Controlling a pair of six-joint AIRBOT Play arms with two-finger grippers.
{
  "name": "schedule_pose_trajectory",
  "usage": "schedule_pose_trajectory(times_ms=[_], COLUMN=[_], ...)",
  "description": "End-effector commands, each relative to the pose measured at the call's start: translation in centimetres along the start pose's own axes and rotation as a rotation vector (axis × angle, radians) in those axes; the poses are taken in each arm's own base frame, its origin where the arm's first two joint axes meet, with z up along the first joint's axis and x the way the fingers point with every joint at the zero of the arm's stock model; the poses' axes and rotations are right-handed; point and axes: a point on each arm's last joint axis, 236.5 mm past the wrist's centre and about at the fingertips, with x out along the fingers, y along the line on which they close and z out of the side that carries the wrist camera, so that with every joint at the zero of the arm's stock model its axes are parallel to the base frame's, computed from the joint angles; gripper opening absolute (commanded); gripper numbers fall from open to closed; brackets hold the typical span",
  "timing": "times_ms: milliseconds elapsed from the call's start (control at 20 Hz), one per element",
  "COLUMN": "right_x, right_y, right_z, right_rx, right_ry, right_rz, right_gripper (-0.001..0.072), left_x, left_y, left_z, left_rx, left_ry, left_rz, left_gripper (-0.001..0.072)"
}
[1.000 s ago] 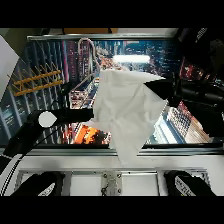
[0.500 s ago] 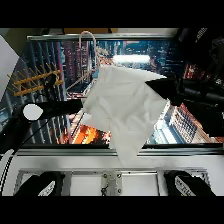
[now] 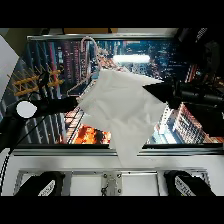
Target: Fold the clothes and pants, and hang the long-sleeved shirts on hangers.
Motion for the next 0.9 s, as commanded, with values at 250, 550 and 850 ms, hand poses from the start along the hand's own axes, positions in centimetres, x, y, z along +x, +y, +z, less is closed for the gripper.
schedule_pose_trajectory(times_ms=[250, 550, 850], right_x=[-1.0, -0.9, -0.8], right_y=[-0.6, -1.4, -3.5], right_z=[-1.4, -4.3, -5.9], right_rx=[-0.023, -0.047, 0.006], right_ry=[0.059, 0.08, -0.146], right_rz=[-0.018, -0.01, -0.035], right_gripper=[0.0012, 0.0012, 0.0012], left_x=[-1.4, -4.9, -10.2], left_y=[4.3, -1.1, -5.5], left_z=[1.6, 4.2, 4.7], left_rx=[-0.053, 0.091, 0.341], left_ry=[-0.023, -0.051, -0.039], left_rz=[0.068, -0.001, 0.083], left_gripper=[0.0019, 0.0019, 0.0019])
